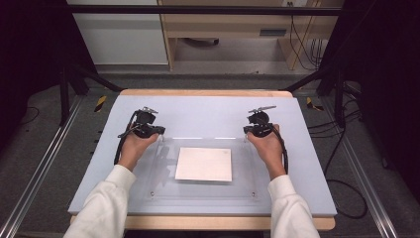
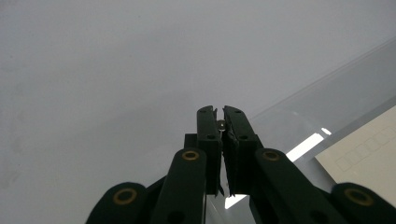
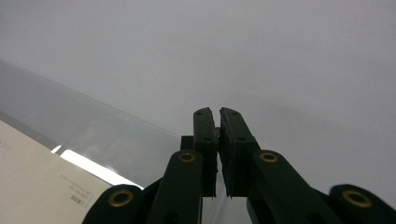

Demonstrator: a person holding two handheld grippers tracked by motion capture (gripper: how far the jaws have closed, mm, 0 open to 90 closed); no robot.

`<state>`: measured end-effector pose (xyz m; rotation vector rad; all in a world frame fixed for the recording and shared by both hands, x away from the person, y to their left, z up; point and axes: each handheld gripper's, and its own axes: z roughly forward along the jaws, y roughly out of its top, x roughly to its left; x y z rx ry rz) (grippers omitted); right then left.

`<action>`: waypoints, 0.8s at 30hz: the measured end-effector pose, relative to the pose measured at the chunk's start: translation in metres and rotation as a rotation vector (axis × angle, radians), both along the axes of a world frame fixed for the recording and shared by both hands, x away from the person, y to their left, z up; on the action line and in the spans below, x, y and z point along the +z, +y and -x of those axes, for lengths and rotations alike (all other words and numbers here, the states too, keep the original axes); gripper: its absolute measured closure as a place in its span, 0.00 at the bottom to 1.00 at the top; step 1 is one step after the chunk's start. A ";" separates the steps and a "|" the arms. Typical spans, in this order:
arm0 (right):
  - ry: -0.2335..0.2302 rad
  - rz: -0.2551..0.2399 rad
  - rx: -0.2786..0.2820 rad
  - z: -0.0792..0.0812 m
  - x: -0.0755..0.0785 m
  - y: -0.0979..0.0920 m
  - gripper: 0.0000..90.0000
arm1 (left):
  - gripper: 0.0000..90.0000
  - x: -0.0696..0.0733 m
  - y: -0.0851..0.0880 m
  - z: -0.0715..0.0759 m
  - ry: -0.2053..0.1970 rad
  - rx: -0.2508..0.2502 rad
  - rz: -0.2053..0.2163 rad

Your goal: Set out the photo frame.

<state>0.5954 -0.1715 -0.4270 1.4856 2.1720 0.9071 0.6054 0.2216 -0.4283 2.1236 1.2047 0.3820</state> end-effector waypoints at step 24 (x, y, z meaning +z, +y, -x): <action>-0.165 0.038 0.076 0.040 0.019 -0.010 0.73 | 0.95 0.001 0.000 -0.004 0.031 0.008 0.009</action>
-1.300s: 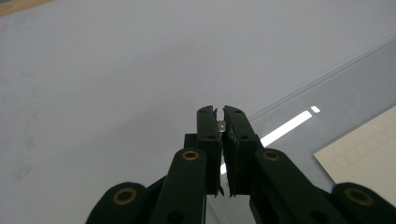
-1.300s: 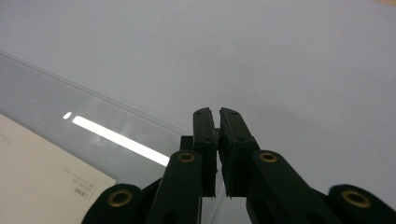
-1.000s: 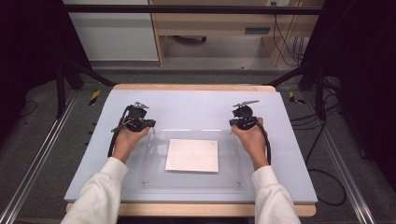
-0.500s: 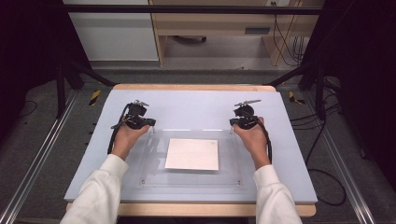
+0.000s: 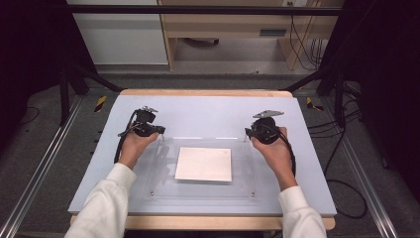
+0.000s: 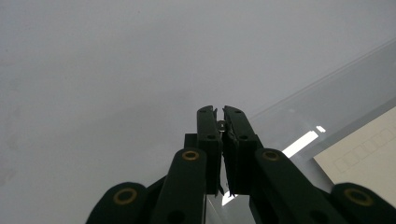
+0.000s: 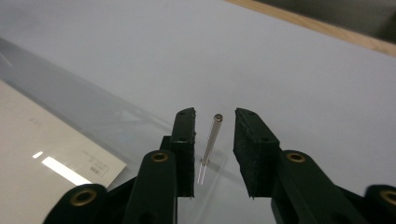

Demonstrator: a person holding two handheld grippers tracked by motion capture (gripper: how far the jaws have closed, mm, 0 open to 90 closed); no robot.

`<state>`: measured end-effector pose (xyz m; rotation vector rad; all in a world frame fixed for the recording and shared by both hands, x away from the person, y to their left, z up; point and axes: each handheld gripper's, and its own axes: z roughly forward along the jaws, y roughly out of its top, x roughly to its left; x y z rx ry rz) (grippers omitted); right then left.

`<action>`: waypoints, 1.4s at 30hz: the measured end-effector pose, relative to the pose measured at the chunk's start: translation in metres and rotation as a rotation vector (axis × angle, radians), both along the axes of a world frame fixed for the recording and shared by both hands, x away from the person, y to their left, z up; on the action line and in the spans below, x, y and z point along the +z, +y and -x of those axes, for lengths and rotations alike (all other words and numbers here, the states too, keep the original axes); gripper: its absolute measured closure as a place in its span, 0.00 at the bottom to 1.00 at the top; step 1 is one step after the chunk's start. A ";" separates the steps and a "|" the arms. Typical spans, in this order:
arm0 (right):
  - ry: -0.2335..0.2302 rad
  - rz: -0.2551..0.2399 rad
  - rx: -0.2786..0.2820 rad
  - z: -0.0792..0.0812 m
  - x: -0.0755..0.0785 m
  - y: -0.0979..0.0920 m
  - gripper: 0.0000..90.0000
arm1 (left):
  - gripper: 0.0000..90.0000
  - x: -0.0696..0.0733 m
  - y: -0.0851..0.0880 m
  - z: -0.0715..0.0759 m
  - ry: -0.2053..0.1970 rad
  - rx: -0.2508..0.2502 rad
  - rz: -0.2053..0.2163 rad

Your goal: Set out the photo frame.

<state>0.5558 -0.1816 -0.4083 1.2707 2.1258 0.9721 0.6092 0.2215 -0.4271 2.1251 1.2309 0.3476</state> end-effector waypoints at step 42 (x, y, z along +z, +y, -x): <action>-0.159 0.205 0.435 0.176 -0.050 -0.003 0.17 | 0.94 0.001 0.001 -0.009 0.042 -0.002 0.011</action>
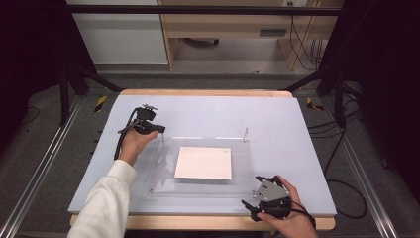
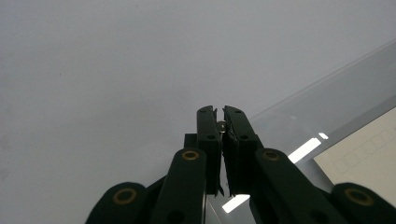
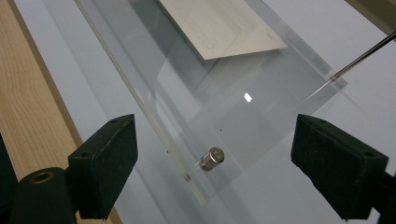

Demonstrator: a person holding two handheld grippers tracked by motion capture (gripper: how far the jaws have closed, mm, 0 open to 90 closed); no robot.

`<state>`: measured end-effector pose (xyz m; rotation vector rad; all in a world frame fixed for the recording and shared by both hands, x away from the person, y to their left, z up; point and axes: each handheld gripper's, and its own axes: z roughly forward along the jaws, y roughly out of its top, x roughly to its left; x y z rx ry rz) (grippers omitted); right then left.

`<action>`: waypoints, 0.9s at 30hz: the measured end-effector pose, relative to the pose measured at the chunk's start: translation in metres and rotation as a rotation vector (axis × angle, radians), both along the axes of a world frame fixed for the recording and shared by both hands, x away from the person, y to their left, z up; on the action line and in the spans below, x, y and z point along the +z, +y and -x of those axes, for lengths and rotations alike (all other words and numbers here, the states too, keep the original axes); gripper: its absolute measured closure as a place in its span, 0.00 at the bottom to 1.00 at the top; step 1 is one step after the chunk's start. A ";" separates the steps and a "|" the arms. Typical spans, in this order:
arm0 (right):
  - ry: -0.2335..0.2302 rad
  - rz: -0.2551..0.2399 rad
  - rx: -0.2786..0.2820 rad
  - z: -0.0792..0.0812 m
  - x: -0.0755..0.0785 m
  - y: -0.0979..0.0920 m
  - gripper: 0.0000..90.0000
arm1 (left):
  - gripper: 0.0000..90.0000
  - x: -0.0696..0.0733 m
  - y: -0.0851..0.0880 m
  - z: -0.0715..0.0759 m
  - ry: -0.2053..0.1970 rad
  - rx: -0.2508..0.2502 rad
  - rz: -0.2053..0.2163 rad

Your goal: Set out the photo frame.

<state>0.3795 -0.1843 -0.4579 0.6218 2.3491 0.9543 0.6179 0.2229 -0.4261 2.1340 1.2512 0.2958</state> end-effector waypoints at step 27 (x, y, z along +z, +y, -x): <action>-0.047 0.066 -0.015 -0.009 -0.014 -0.004 0.31 | 0.94 0.000 0.001 -0.003 0.013 -0.008 0.009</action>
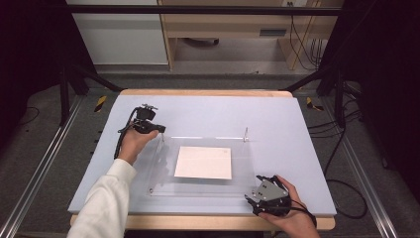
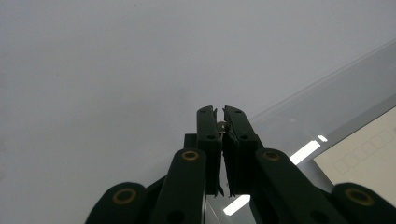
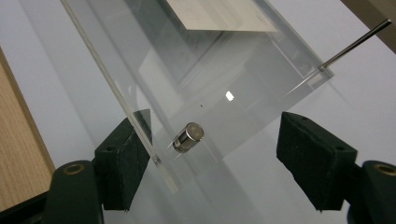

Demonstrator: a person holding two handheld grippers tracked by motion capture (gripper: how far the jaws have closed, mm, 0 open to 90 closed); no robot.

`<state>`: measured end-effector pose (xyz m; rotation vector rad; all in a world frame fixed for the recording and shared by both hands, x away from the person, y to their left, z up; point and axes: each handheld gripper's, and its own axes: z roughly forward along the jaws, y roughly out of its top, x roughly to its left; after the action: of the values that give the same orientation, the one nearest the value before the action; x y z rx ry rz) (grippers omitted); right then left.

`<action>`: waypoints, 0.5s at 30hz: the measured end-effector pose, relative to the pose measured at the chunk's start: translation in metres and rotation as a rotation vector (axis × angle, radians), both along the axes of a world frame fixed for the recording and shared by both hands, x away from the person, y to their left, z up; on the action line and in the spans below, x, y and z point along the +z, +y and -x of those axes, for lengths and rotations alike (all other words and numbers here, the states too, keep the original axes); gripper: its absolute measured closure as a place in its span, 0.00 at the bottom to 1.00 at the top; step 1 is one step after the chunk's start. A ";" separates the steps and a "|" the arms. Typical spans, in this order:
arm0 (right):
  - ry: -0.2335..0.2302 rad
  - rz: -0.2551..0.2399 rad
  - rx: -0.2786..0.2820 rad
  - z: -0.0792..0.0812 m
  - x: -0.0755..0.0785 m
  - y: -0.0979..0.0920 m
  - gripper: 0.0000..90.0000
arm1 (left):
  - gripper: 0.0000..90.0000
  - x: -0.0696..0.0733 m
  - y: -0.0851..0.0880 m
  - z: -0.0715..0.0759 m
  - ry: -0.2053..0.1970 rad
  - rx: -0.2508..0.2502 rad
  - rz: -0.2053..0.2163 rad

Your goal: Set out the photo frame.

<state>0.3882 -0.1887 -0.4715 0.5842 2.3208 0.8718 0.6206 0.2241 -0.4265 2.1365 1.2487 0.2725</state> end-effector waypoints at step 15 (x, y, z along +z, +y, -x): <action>-0.007 0.003 0.031 0.000 0.000 0.003 0.39 | 0.94 0.000 0.001 0.001 -0.007 -0.011 -0.005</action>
<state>0.3880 -0.1859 -0.4718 0.5441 2.3298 0.8830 0.6200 0.2246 -0.4268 2.1442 1.2335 0.2794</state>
